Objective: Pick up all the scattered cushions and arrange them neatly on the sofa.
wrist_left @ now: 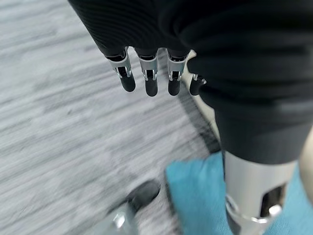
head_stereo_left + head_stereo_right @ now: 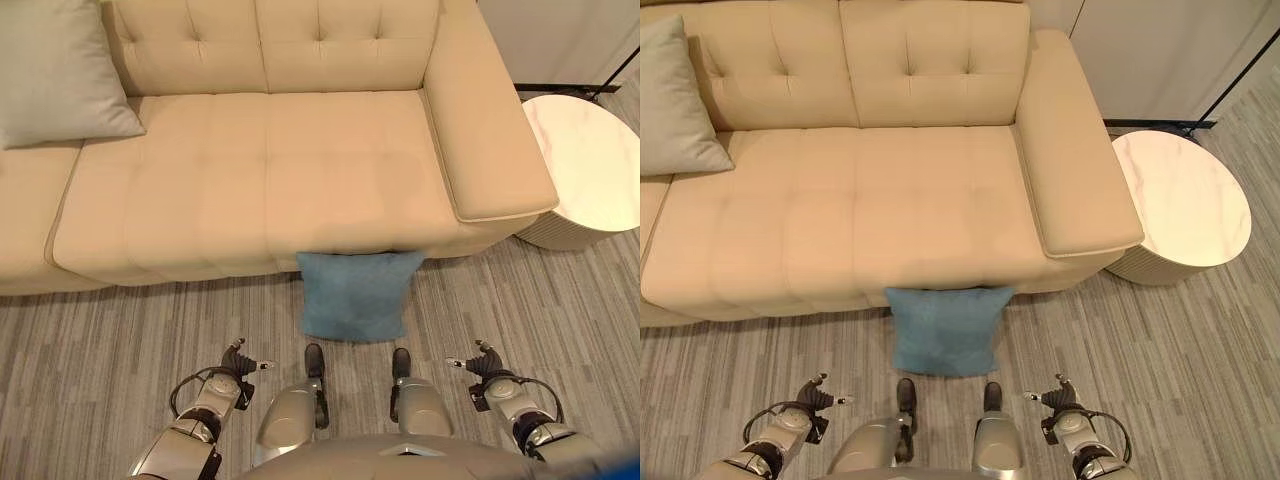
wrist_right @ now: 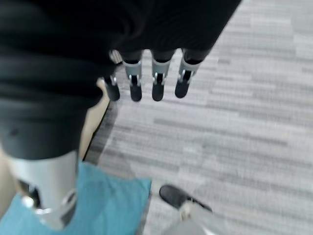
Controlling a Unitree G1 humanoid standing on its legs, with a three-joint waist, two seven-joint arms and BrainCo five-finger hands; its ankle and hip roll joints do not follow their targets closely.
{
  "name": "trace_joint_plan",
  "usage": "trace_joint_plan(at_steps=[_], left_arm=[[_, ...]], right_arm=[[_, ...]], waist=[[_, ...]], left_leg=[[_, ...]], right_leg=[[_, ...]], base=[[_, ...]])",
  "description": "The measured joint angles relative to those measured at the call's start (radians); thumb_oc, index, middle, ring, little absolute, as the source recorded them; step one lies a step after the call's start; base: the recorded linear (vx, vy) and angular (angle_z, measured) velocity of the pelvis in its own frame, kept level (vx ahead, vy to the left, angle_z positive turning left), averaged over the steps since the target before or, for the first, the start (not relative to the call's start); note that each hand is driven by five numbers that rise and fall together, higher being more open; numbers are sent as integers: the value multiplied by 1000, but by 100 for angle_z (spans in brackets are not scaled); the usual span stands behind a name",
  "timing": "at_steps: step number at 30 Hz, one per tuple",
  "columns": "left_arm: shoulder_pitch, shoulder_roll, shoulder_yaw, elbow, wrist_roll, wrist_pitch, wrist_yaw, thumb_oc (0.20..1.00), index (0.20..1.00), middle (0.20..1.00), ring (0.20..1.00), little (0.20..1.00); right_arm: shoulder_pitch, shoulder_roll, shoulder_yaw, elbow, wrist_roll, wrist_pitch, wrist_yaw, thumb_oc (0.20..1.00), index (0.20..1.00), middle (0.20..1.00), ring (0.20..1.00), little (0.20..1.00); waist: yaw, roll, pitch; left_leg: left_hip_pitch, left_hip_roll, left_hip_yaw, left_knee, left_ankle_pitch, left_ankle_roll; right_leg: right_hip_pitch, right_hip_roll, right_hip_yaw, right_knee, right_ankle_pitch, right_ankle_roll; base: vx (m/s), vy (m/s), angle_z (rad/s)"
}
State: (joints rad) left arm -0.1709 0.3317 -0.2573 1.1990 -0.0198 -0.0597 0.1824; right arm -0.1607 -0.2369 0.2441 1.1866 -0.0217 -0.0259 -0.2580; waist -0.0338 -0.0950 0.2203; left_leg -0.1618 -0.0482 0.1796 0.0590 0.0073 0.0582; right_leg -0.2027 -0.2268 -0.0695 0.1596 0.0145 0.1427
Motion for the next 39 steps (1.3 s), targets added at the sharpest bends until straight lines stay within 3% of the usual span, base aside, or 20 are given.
trace_joint_plan(at_steps=[1, 2, 3, 4, 5, 7, 8, 11, 13, 17, 18, 23, 31, 39], left_arm=[[-6, 13, 8, -1, 0, -4, 0, 1000, 1000, 1000, 1000, 1000], [4, 27, 14, 2, 0, -1, 1, 1000, 1000, 1000, 1000, 1000], [12, 30, 15, 2, 0, 0, 2, 1000, 1000, 1000, 1000, 1000], [5, 31, 25, 0, -2, -4, 8, 1000, 1000, 1000, 1000, 1000], [1, 31, 24, 0, -3, -9, 14, 1000, 1000, 1000, 1000, 1000], [-5, 17, 23, -6, -9, -12, 18, 1000, 1000, 1000, 1000, 1000], [-6, 16, 24, -8, -10, -13, 20, 1000, 1000, 1000, 1000, 1000], [-61, 12, 17, -37, -35, -17, 22, 1000, 1000, 1000, 1000, 1000], [-109, 15, 2, -60, -51, -20, 36, 1000, 1000, 1000, 1000, 1000], [-193, 19, 1, -143, -111, -41, 66, 1000, 1000, 1000, 1000, 1000], [-247, 20, 0, -187, -152, -48, 74, 1000, 1000, 1000, 1000, 1000], [-436, 33, -13, -245, -247, -79, 144, 1000, 1000, 1000, 1000, 1000], [-610, 72, -20, -279, -286, -86, 234, 1000, 1000, 1000, 1000, 1000], [-823, 179, -99, -312, -265, -79, 302, 1000, 1000, 1000, 1000, 1000]], right_arm=[[-7, 6, 4, -1, 0, 1, 0, 1000, 1000, 1000, 1000, 1000], [-37, 3, 9, -21, -1, 0, 0, 1000, 1000, 1000, 1000, 1000], [-40, 0, 8, -35, -1, -1, -1, 1000, 1000, 1000, 1000, 1000], [-36, -1, 9, -33, -1, -1, -2, 1000, 1000, 1000, 1000, 1000], [-37, -2, 9, -33, -1, -1, -3, 1000, 1000, 1000, 1000, 1000], [-41, -8, 9, -36, 1, -2, -8, 1000, 1000, 1000, 1000, 1000], [-41, -12, 9, -43, 1, -3, -15, 1000, 1000, 1000, 1000, 1000], [-113, -19, 13, -33, 10, -3, -30, 1000, 1000, 1000, 1000, 1000], [-162, -20, 2, -46, 26, -11, -42, 1000, 1000, 1000, 1000, 1000], [-231, -23, -9, -104, 73, -14, -74, 1000, 1000, 1000, 1000, 1000], [-256, -44, -8, -166, 95, -14, -101, 1000, 1000, 1000, 1000, 1000], [-475, -94, -32, -281, 138, -38, -191, 1000, 1000, 1000, 1000, 1000], [-721, -105, -35, -354, 196, -93, -309, 1000, 1000, 1000, 1000, 1000], [-857, -167, 5, -349, 206, -98, -364, 1000, 1000, 1000, 1000, 1000]], waist=[[10, -10, 8], [23, -6, 19], [22, -5, 19], [23, -7, 18], [23, -7, 19], [36, 1, 21], [38, 10, 29], [30, 24, 62], [30, 29, 89], [22, 33, 147], [21, 39, 164], [2, 43, 283], [-6, 42, 317], [-12, 44, 325]], left_leg=[[2, -3, 27, 3, -6, 10], [5, 6, 67, -7, -9, 17], [9, 5, 71, -12, -7, 19], [11, 5, 68, -23, -6, 19], [10, 5, 68, -28, 0, 17], [2, 5, 73, -38, 11, 11], [-11, 9, 63, -37, 18, 11], [-127, 26, 60, 11, 34, 11], [-191, 37, 57, 52, 17, -13], [-273, 51, 56, 90, 28, -9], [-348, 56, 55, 110, 27, -21], [-599, 80, 34, 233, 37, -14], [-931, 120, 12, 466, -13, -28], [-1152, 128, 8, 544, -7, -36]], right_leg=[[-20, -6, -1, 10, 14, 5], [-44, -4, -44, 23, 49, 8], [-47, -6, -84, 22, 43, 12], [-48, 22, -102, 20, 11, 10], [-52, 37, -107, 21, -13, -8], [-55, 36, -150, -2, -10, -10], [-57, 45, -144, -11, -10, -9], [-154, 61, -123, -1, 19, -54], [-221, 64, -110, 50, -1, -72], [-319, 68, -104, 120, -16, -93], [-401, 65, -101, 157, -25, -100], [-643, 65, -105, 281, -34, -131], [-958, 64, -104, 479, -86, -197], [-1188, 54, -101, 566, -88, -205]], base=[[27, 126, -86], [10, 74, -85], [-9, 64, -56], [0, 0, 0], [-68, -24, 11], [-125, -51, 0], [-115, -48, 23], [-72, -68, 10], [-61, -54, -4], [-67, -47, -1], [-77, -76, 4], [-106, -34, 11], [-34, -36, 3], [20, 0, 3]])
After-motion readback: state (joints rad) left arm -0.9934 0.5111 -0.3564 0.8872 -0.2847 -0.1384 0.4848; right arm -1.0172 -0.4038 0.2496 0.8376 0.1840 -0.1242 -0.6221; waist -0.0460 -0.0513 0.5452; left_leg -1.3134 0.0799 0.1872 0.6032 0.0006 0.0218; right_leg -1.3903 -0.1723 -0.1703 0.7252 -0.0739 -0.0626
